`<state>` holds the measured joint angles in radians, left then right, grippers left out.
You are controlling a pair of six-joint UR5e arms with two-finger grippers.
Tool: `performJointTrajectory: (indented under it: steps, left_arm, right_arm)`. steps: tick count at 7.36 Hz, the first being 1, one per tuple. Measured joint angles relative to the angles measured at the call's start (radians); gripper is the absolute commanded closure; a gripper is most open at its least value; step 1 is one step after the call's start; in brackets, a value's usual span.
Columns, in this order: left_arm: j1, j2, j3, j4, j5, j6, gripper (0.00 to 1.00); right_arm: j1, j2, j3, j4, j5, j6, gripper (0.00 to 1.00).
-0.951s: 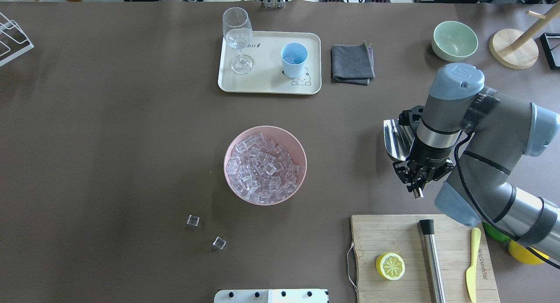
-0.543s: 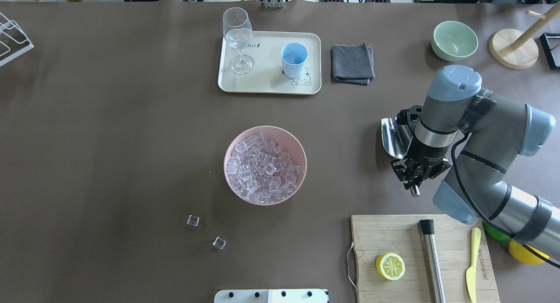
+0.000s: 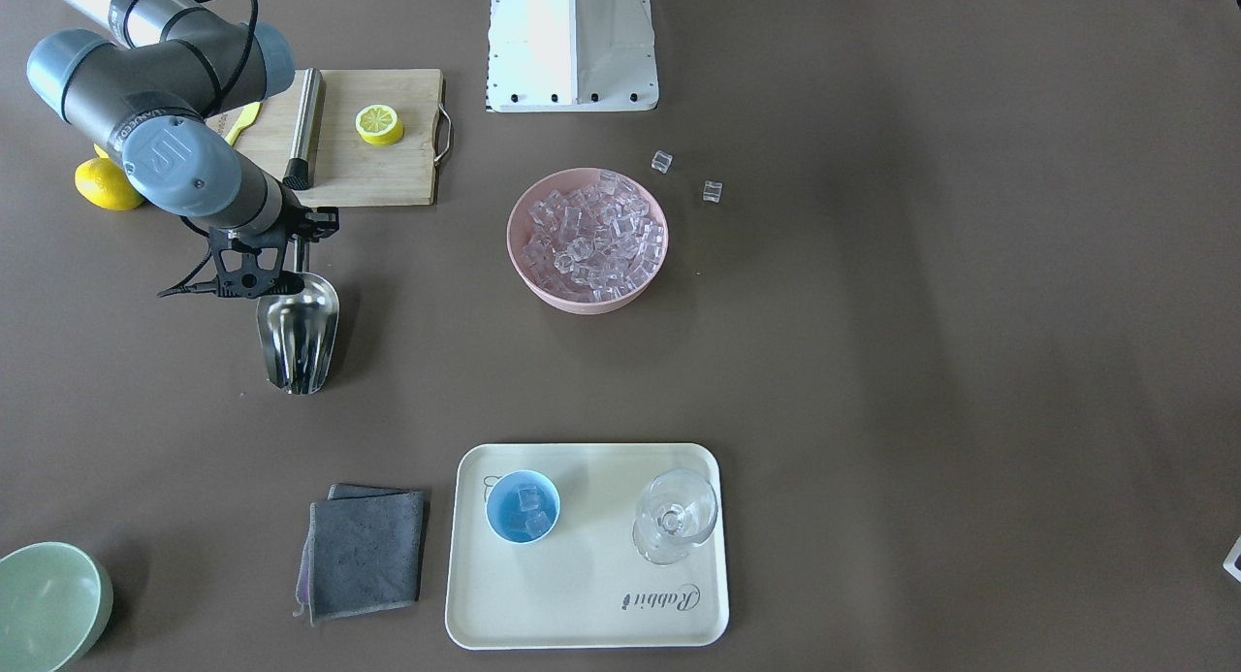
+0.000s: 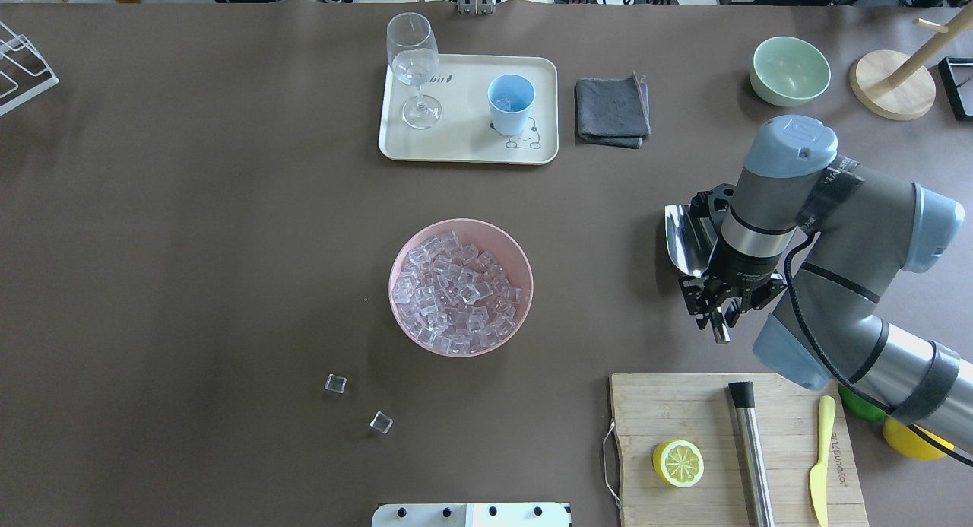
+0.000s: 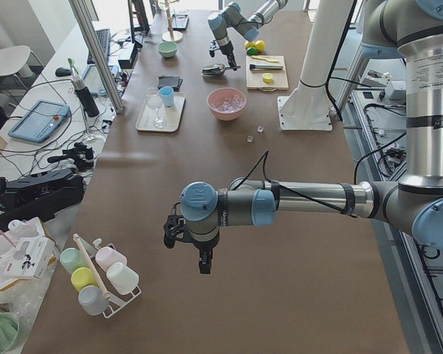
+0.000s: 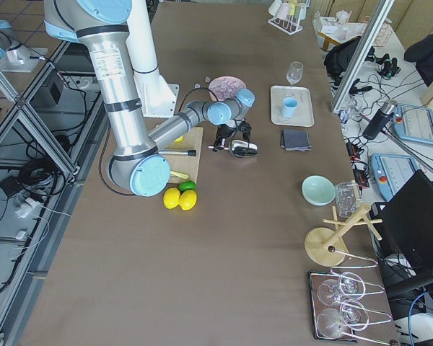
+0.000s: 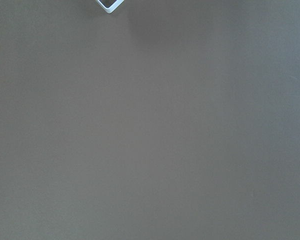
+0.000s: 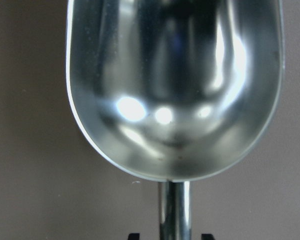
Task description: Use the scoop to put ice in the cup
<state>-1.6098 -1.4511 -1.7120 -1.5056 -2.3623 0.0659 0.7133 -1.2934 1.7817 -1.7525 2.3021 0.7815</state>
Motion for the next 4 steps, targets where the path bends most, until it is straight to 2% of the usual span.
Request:
performJointTrajectory:
  steps: [4]
  left_arm:
    - [0.002, 0.0, 0.0, 0.001, 0.0, 0.0, 0.02]
  right_arm:
    - [0.033, -0.006, 0.035, -0.002, -0.014, -0.002, 0.0]
